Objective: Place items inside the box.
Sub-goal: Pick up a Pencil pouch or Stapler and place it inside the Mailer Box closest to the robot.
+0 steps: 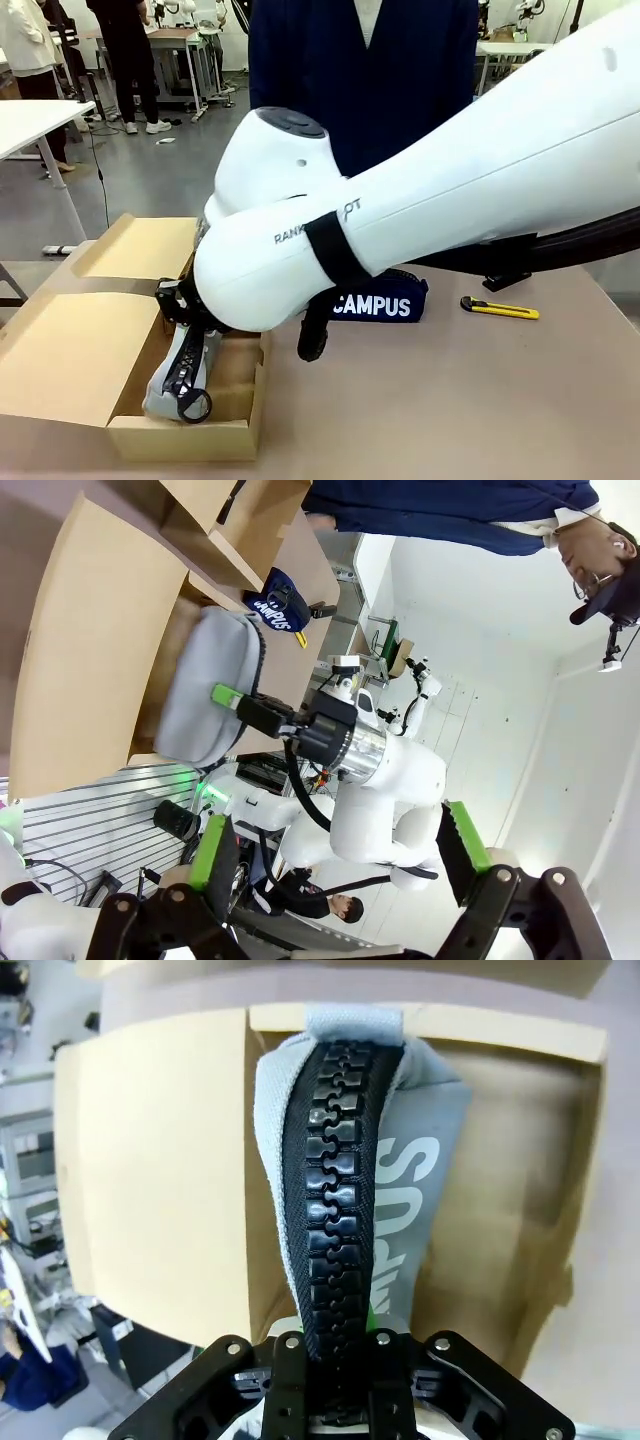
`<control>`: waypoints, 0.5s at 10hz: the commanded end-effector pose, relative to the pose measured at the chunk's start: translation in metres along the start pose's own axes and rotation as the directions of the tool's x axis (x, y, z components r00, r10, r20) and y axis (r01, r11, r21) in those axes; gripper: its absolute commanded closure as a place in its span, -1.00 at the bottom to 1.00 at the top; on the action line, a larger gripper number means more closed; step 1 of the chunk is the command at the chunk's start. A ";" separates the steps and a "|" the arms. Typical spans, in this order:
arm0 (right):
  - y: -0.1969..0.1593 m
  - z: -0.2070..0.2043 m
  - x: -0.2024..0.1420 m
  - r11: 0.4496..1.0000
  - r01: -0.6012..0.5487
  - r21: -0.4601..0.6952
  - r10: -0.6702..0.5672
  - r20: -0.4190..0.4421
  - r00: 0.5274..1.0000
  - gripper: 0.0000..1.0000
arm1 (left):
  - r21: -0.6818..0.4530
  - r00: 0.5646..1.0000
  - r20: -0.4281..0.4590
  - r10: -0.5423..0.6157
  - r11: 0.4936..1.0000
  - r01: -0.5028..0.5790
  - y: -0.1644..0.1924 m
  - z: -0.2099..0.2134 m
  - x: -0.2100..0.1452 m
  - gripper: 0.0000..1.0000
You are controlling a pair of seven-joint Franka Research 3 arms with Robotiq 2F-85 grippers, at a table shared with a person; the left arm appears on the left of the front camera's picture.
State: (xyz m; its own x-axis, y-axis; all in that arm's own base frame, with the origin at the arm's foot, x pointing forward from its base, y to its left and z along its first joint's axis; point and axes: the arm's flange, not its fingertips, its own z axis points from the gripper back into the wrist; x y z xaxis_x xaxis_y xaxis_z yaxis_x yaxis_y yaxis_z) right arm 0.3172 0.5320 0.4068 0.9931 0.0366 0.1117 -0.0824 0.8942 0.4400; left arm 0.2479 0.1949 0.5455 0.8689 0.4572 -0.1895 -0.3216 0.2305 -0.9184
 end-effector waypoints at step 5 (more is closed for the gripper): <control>0.013 -0.041 0.009 0.995 0.043 -0.090 -0.048 -0.054 0.997 0.82 | 0.006 1.000 -0.011 -0.012 1.000 0.012 0.001 0.003 -0.003 -1.00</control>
State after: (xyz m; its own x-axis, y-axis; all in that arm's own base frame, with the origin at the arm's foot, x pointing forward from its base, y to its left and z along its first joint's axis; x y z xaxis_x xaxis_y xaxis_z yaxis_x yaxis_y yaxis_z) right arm 0.3271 0.5497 0.3723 0.9975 0.0572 0.0423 -0.0690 0.9216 0.3820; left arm 0.2479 0.1949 0.5455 0.8689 0.4572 -0.1895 -0.3216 0.2305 -0.9184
